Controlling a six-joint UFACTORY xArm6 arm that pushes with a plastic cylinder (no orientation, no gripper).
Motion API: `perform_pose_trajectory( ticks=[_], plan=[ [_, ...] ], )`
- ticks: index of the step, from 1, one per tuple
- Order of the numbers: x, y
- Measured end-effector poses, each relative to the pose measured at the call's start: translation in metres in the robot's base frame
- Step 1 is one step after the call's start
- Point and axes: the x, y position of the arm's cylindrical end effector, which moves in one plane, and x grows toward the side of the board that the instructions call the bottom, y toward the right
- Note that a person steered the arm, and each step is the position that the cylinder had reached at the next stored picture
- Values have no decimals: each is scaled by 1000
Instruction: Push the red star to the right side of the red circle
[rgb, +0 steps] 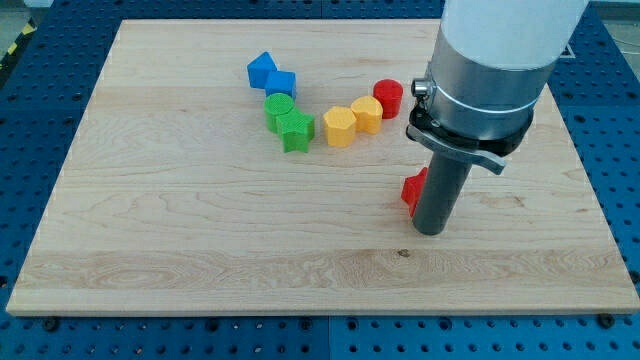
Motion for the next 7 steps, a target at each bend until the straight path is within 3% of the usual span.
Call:
perform_pose_trajectory(
  ticks=[2, 5, 7],
  plan=[
    [1, -16],
    [-47, -14],
    [-47, -9]
  ],
)
